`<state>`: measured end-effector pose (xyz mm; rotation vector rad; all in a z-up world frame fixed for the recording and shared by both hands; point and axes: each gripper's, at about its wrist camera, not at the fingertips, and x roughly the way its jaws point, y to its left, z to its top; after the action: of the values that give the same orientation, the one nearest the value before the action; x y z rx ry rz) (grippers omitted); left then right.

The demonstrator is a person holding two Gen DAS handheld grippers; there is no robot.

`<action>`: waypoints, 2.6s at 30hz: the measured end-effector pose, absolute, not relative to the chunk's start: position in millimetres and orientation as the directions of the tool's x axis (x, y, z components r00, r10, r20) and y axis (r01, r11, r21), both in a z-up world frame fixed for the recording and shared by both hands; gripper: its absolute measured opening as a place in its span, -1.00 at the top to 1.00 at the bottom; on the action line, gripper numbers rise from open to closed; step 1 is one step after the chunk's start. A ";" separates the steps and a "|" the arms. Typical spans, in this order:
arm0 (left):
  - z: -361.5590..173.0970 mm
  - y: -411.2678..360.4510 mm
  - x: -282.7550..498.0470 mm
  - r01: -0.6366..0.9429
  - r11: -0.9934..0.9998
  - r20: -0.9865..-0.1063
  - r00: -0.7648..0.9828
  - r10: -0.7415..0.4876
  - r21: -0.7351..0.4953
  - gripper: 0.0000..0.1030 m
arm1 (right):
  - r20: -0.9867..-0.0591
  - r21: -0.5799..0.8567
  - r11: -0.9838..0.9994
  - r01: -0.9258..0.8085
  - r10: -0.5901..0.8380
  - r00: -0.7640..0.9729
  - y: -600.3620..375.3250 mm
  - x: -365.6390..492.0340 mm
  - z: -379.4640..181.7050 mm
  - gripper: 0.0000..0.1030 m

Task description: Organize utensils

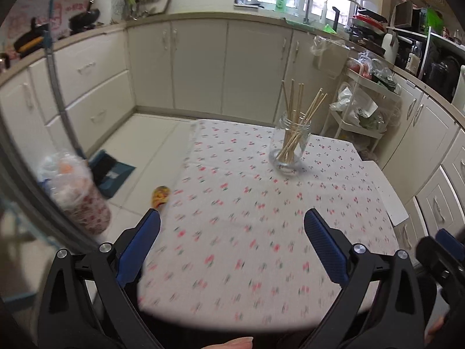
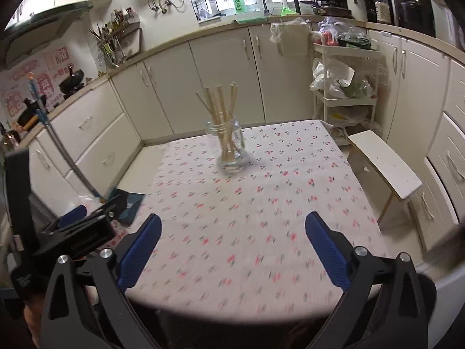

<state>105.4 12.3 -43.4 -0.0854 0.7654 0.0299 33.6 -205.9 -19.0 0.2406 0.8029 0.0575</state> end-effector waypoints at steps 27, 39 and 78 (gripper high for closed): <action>58.4 42.7 -104.7 -0.057 0.994 -0.573 0.820 -0.007 -0.093 -0.85 | -0.635 0.219 0.976 -0.009 0.150 0.758 -174.8 -125.0 59.9 -0.86; 61.7 33.4 -106.6 -0.027 0.998 -0.576 0.817 -0.011 -0.057 -0.85 | -0.616 0.227 0.974 -0.005 0.148 0.774 -182.2 -133.7 65.4 -0.86; 55.9 36.6 -108.7 -0.063 0.997 -0.592 0.805 0.028 -0.040 -0.85 | -0.614 0.231 0.973 -0.021 0.162 0.772 -172.6 -137.6 67.4 -0.86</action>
<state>-108.7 36.6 55.9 -0.0585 0.6327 0.0487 -137.6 -172.6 67.4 0.2165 0.6822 0.1001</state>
